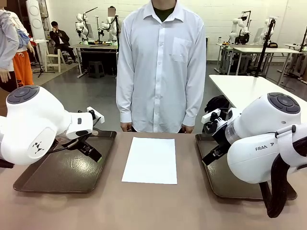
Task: Sort the A4 documents.
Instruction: Receive the A4 Paper.
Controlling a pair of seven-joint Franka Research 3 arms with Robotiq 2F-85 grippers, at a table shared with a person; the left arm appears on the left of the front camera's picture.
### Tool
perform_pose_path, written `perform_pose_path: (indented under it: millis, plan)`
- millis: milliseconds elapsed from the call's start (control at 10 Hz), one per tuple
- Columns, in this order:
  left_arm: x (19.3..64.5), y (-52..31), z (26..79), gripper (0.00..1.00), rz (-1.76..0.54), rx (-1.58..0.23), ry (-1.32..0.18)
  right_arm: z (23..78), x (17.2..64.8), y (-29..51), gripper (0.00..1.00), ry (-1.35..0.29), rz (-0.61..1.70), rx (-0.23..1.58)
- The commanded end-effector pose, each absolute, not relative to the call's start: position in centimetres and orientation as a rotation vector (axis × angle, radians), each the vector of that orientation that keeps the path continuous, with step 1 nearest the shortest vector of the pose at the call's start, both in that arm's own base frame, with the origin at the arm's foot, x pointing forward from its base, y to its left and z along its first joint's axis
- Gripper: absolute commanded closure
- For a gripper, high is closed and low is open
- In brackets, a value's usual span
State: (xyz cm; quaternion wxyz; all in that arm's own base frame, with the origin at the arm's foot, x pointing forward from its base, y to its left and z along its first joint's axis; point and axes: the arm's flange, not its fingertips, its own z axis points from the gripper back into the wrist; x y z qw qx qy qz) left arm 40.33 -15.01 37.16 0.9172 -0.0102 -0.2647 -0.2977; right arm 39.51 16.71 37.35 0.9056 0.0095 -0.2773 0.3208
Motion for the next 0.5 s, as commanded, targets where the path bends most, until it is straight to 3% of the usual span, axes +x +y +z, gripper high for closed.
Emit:
perform_pose_path:
  millis: [0, 400]
  plan:
    - [40.34, -14.98, 37.16, 0.00, -0.612, -0.021, -0.545, 37.35, 39.51, 16.70, 0.00, -0.573, 0.662, 0.020]
    - [40.33, -15.01, 37.16, 0.00, -0.612, -0.021, -0.544, 37.35, 39.51, 16.71, 0.00, -0.573, 0.663, 0.020]
